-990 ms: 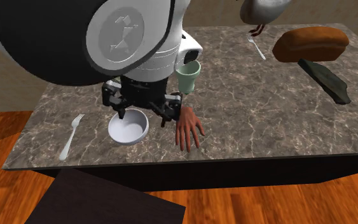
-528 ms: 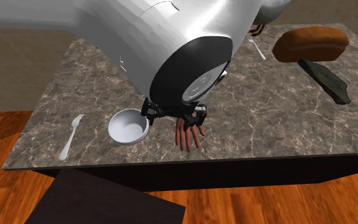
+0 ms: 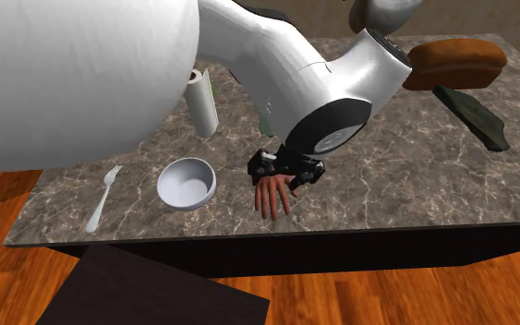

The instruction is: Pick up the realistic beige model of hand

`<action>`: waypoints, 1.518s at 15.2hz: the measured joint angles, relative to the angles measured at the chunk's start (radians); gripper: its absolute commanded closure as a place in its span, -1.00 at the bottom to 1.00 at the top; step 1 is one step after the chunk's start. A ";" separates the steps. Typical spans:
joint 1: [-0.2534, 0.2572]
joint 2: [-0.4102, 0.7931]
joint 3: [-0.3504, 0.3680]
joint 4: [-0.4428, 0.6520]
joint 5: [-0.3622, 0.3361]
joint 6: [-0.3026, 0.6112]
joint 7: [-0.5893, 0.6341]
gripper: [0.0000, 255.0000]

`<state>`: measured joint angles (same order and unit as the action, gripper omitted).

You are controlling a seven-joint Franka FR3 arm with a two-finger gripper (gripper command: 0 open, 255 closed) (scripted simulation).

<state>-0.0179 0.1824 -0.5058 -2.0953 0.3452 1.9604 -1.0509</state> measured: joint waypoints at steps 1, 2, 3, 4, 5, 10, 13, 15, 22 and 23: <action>-0.012 0.051 0.005 0.031 0.029 -0.002 -0.036 -1.00; -0.023 0.090 0.012 0.051 0.052 0.000 -0.067 -1.00; -0.032 0.112 0.015 0.069 0.064 -0.007 -0.084 -1.00; -0.039 0.131 0.017 0.077 0.073 -0.004 -0.100 -1.00; -0.044 0.147 0.020 0.083 0.082 0.002 -0.110 -1.00; -0.053 0.199 0.035 0.074 0.117 0.050 -0.143 -1.00; -0.056 0.209 0.037 0.074 0.123 0.058 -0.150 1.00; -0.056 0.210 0.037 0.074 0.124 0.058 -0.150 1.00; -0.056 0.210 0.038 0.074 0.124 0.059 -0.151 1.00; -0.055 0.205 0.036 0.073 0.121 0.056 -0.148 1.00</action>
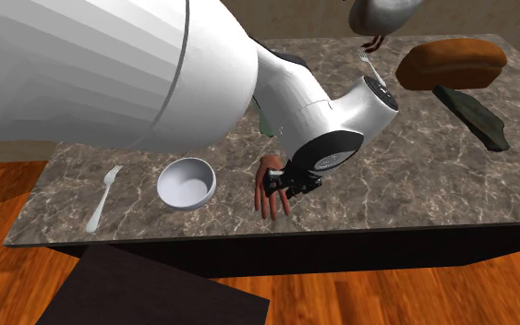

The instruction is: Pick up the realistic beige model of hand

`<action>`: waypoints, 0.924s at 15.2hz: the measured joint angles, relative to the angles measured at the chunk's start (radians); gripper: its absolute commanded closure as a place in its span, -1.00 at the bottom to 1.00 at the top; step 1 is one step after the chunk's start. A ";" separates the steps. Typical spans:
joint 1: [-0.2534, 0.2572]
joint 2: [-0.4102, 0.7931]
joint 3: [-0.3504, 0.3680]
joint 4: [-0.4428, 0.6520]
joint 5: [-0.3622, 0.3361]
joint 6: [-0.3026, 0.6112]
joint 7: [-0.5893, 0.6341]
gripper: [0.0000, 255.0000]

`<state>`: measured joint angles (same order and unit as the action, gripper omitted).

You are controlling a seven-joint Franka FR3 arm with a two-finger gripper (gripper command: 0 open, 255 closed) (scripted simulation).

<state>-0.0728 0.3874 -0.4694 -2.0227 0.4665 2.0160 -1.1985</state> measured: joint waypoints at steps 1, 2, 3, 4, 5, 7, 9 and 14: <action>0.001 -0.008 -0.003 0.001 -0.005 -0.008 0.004 1.00; 0.002 -0.018 -0.006 -0.001 -0.011 -0.014 0.008 1.00; 0.004 -0.024 -0.007 0.003 -0.016 -0.022 0.014 1.00; 0.007 -0.035 -0.010 0.003 -0.022 -0.030 0.020 1.00; 0.009 -0.045 -0.012 0.005 -0.029 -0.040 0.026 1.00; 0.009 -0.056 -0.017 0.018 -0.039 -0.062 0.036 1.00; 0.012 -0.073 -0.021 0.024 -0.050 -0.080 0.047 1.00; 0.019 -0.116 -0.030 0.040 -0.077 -0.128 0.075 1.00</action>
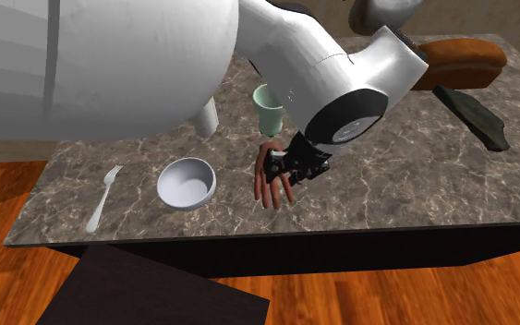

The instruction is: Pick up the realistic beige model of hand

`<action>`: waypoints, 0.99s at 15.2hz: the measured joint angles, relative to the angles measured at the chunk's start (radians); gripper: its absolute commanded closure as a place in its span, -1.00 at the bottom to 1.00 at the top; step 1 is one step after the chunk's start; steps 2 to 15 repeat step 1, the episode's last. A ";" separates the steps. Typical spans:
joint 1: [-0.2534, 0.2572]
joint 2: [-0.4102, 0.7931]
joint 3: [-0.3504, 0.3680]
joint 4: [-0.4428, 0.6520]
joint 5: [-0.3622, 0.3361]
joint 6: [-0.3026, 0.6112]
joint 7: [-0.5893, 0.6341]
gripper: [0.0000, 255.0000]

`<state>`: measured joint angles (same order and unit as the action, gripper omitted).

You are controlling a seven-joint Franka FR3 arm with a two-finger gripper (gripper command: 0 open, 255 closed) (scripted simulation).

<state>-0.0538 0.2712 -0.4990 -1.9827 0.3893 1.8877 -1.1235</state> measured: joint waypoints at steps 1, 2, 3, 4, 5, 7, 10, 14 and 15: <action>0.000 -0.005 -0.001 0.004 -0.003 -0.007 0.003 1.00; 0.000 -0.005 -0.001 0.004 -0.003 -0.007 0.003 1.00; 0.000 -0.005 -0.001 0.004 -0.003 -0.007 0.003 1.00; 0.000 -0.005 -0.001 0.004 -0.003 -0.007 0.003 1.00; 0.000 -0.005 -0.001 0.004 -0.003 -0.007 0.003 1.00; 0.000 -0.005 -0.001 0.004 -0.003 -0.007 0.003 1.00; 0.000 -0.005 -0.001 0.004 -0.003 -0.007 0.003 1.00; 0.000 -0.005 -0.001 0.004 -0.003 -0.007 0.003 1.00; 0.000 -0.005 -0.001 0.004 -0.003 -0.007 0.003 1.00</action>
